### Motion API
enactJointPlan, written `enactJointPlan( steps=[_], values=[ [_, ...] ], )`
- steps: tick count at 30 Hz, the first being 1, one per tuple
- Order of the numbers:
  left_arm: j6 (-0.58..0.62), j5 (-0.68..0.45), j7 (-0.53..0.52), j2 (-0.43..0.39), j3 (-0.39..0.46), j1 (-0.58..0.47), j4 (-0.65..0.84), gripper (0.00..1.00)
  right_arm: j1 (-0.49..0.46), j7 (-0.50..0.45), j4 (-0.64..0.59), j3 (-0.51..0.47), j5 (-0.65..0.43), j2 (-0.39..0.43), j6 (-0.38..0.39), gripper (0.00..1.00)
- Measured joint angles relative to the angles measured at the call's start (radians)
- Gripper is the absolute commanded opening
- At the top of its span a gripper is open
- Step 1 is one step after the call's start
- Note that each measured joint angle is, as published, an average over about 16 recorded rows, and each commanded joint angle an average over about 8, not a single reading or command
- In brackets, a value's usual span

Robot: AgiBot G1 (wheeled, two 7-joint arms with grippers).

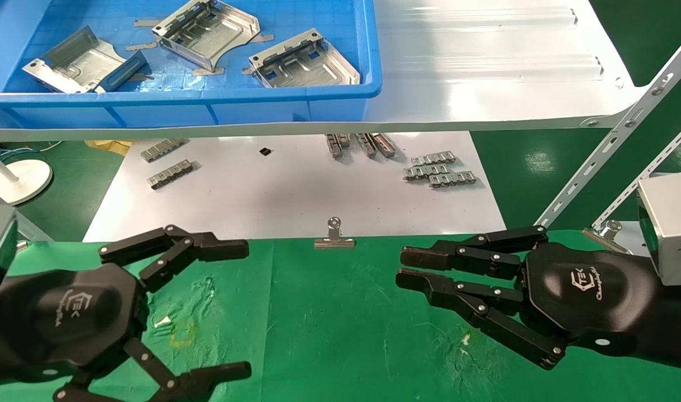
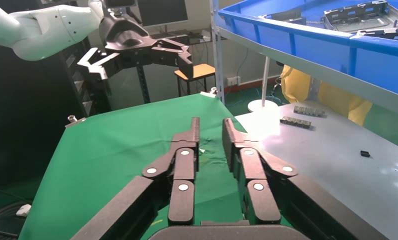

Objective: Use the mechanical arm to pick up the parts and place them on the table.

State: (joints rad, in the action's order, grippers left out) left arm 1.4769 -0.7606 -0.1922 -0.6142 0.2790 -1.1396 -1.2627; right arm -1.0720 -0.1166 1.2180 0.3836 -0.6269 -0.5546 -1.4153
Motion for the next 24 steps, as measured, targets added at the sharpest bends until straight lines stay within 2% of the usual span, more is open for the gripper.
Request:
enactJointPlan(
  steps=[5, 9, 14, 21, 24],
  values=[
    [-0.036, -0.073, -0.003, -0.026, 0.014, -0.117, 0.068, 1.0, 0.0, 0.0, 0.0, 0.0, 0.0, 0.0, 0.0, 0.0],
    [-0.079, -0.166, 0.006, -0.073, 0.039, -0.262, 0.178, 1.0, 0.0, 0.0, 0.0, 0.0, 0.0, 0.0, 0.0, 0.0],
    [-0.172, -0.321, 0.033, -0.173, 0.093, -0.469, 0.395, 1.0, 0.0, 0.0, 0.0, 0.0, 0.0, 0.0, 0.0, 0.0],
    [-0.386, -0.528, 0.08, -0.355, 0.175, -0.717, 0.76, 1.0, 0.0, 0.0, 0.0, 0.0, 0.0, 0.0, 0.0, 0.0],
    [-0.483, -0.597, 0.092, -0.426, 0.205, -0.79, 0.899, 0.65, 0.0, 0.0, 0.0, 0.0, 0.0, 0.0, 0.0, 0.0]
  ],
)
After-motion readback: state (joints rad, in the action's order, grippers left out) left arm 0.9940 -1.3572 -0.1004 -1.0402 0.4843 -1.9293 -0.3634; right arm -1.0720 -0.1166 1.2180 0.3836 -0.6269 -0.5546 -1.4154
